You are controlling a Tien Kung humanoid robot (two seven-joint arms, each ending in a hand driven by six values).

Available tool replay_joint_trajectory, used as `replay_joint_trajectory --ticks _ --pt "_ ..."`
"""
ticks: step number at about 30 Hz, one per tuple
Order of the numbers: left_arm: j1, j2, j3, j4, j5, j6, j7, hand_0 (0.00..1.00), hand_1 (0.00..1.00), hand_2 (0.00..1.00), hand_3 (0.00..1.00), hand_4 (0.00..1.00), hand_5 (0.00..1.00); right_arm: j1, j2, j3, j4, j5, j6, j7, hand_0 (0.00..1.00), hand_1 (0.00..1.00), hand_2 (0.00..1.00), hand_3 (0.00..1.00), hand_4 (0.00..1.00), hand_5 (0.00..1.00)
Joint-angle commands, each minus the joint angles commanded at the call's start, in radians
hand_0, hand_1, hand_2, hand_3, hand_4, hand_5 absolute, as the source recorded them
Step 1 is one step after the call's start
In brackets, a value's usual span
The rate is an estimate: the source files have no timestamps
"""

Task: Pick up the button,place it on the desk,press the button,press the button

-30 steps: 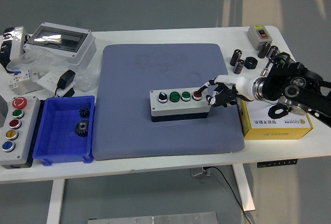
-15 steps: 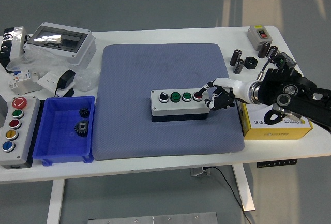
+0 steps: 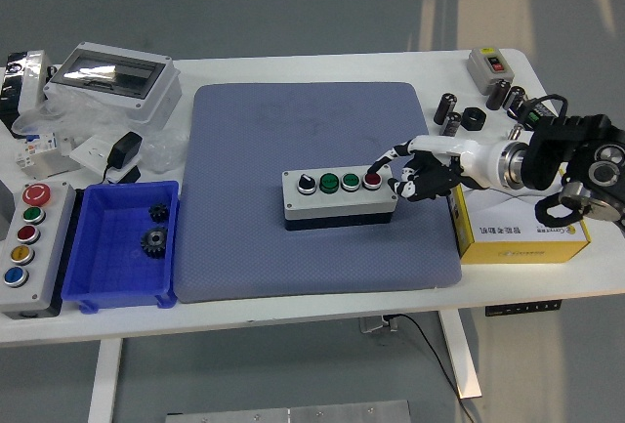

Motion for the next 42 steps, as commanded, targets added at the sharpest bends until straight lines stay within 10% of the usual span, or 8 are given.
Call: replay_joint_trajectory --ticks 9,10,11,16,28,29,35,42 --pt "-0.005 -0.006 0.011 0.01 -0.003 -0.001 -0.021 0.688 0.63 0.545 0.656 0.639 0.155 -0.259 0.196 0.337 -0.013 -0.256 -0.261 0.231 0.009 0.082 0.178 0.78 0.395 0.002" --pt "-0.006 -0.006 0.015 0.011 -0.007 -0.001 -0.023 0.688 0.63 0.545 0.656 0.639 0.155 -0.287 0.219 0.379 -0.035 -0.248 -0.299 0.268 0.009 0.082 0.178 0.78 0.395 0.002" --pt "-0.006 -0.006 0.017 0.012 -0.009 0.0 -0.025 0.688 0.63 0.543 0.656 0.64 0.155 -0.309 0.239 0.415 -0.053 -0.231 -0.33 0.3 0.002 0.083 0.21 0.789 0.392 0.248" --pt "-0.011 -0.006 0.03 0.017 -0.026 0.005 -0.036 0.688 0.63 0.543 0.656 0.64 0.155 -0.416 0.345 0.6 -0.17 -0.095 -0.447 0.474 0.002 0.083 0.21 0.789 0.392 0.248" --pt "-0.013 -0.002 0.062 0.03 -0.065 0.014 -0.064 0.688 0.631 0.544 0.654 0.64 0.154 -0.498 0.439 0.795 -0.305 0.206 -0.369 0.724 0.171 0.3 0.444 0.715 0.442 0.28" --pt "-0.014 -0.002 0.062 0.03 -0.066 0.015 -0.065 0.688 0.631 0.548 0.654 0.64 0.155 -0.499 0.441 0.79 -0.303 0.221 -0.364 0.728 0.5 0.606 0.652 0.692 0.507 0.248" --pt "-0.02 -0.005 0.064 0.03 -0.073 0.016 -0.065 0.692 0.63 0.549 0.653 0.639 0.156 -0.496 0.443 0.76 -0.302 0.237 -0.353 0.733 0.745 0.712 0.727 0.692 0.61 0.362" --pt "-0.024 -0.005 0.074 0.031 -0.091 0.018 -0.066 0.692 0.631 0.551 0.654 0.639 0.156 -0.498 0.45 0.72 -0.292 0.214 -0.359 0.735 0.786 0.736 0.748 0.691 0.657 0.448"
